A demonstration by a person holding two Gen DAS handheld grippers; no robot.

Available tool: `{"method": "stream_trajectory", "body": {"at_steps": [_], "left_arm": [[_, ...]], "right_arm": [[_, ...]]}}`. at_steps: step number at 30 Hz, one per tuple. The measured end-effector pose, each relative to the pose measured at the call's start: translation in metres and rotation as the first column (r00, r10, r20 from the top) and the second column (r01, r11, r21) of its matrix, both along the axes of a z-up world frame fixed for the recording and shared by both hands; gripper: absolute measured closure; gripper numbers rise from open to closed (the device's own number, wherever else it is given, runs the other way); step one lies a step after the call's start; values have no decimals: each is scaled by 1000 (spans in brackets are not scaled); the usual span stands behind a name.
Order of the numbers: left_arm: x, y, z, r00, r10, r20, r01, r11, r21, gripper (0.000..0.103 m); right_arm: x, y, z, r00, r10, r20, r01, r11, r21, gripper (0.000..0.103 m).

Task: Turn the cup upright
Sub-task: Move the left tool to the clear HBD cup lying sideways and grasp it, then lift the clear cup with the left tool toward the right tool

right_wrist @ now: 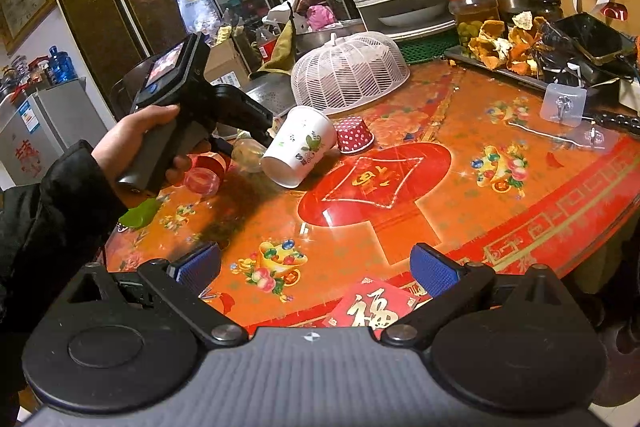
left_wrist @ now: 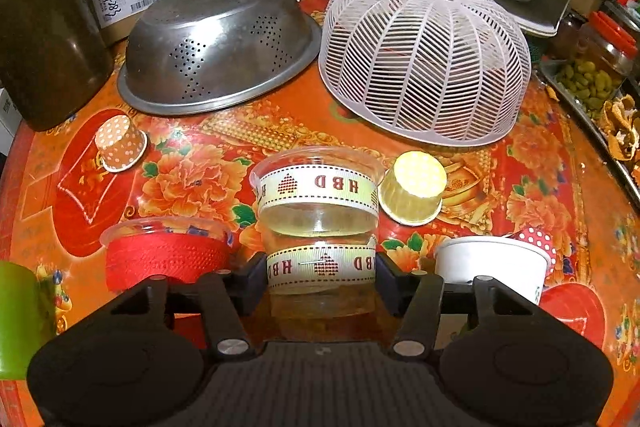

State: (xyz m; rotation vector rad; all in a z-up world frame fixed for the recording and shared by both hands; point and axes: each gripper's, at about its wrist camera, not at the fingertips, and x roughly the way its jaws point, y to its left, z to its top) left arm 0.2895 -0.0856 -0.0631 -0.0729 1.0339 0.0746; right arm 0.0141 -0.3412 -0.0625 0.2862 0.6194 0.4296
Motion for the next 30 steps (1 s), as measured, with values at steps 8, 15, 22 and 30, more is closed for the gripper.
{"method": "stream_trajectory", "body": {"at_steps": [8,15,22,30], "left_arm": [[-61,3,58,989,-89,116,91,996,-13,44],[-193,24,106,962,-172,210,178,984,-9,44],[-274,60,79,979,-102,174,120,988,-98,44],[-274,47,18,991,-60,116,84,974,-209,44]], "right_arm": [[0,10,5,1000,24,18,-24,1000,6,1],[-2,21,4,998,55,9,-55,998,5,1],[1,29,-8,996,70,-48,-69,997,19,1],[9,51,-13,987,107,-123,-105,994,17,1]]}}
